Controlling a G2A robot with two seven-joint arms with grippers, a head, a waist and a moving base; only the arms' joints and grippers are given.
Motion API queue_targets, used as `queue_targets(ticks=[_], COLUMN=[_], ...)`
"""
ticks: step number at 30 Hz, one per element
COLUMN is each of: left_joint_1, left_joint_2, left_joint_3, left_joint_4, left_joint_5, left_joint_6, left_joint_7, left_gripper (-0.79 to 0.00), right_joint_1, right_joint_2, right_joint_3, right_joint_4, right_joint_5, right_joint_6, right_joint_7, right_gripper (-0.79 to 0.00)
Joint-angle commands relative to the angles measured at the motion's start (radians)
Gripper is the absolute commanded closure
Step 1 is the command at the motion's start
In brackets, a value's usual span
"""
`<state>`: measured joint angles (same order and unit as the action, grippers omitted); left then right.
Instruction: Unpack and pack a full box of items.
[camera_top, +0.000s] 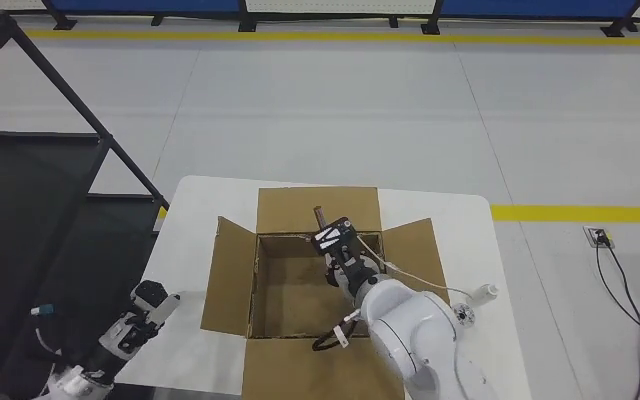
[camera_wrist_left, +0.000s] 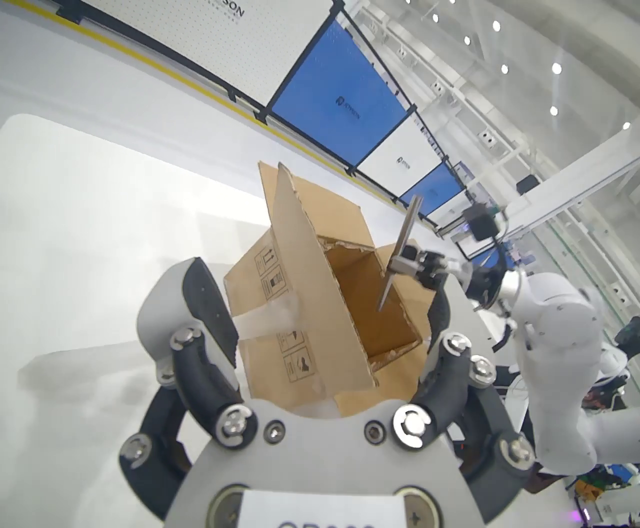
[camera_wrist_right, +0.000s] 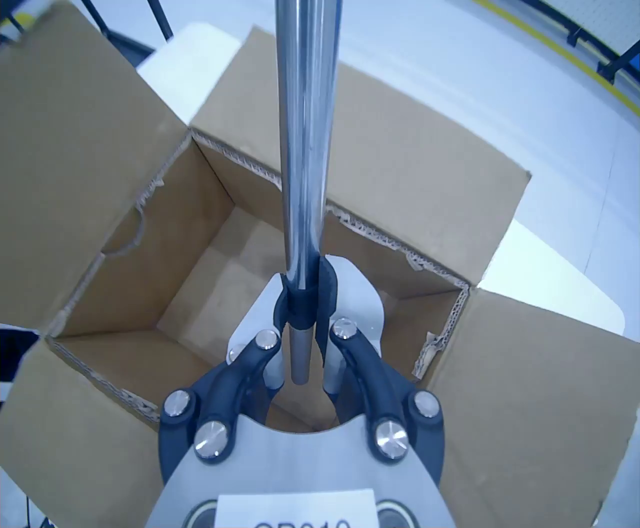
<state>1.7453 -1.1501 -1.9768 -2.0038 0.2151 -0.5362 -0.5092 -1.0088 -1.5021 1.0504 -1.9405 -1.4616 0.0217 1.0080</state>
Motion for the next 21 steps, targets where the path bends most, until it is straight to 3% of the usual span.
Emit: queue_targets(ticks=[1, 5, 10, 14, 21], left_joint_1=[0.025, 0.068, 0.110, 0.142, 0.132], left_joint_2=[0.001, 0.004, 0.008, 0.011, 0.012], left_joint_3=[-0.003, -0.006, -0.020, -0.006, 0.001], left_joint_4=[-0.001, 0.006, 0.040, 0.063, 0.058], left_joint_5=[0.025, 0.112, 0.325, 0.358, 0.383], left_joint_6=[-0.037, -0.114, -0.202, -0.215, -0.203], left_joint_7=[-0.007, -0.028, -0.028, -0.060, -0.055], left_gripper=[-0.785, -0.785, -0.785, -0.785, -0.785], right_joint_1=[-0.036, -0.119, -0.119, -0.119, -0.216], right_joint_2=[0.004, 0.014, 0.014, 0.014, 0.027], right_joint_3=[0.021, 0.062, 0.062, 0.062, 0.147], right_joint_4=[-0.052, -0.126, -0.126, -0.126, -0.139], right_joint_5=[0.011, 0.028, 0.028, 0.028, 0.151], right_joint_6=[-0.009, -0.036, -0.036, -0.036, -0.104], right_joint_7=[-0.032, -0.066, -0.066, -0.066, -0.216], right_gripper=[0.000, 0.000, 0.000, 0.000, 0.000])
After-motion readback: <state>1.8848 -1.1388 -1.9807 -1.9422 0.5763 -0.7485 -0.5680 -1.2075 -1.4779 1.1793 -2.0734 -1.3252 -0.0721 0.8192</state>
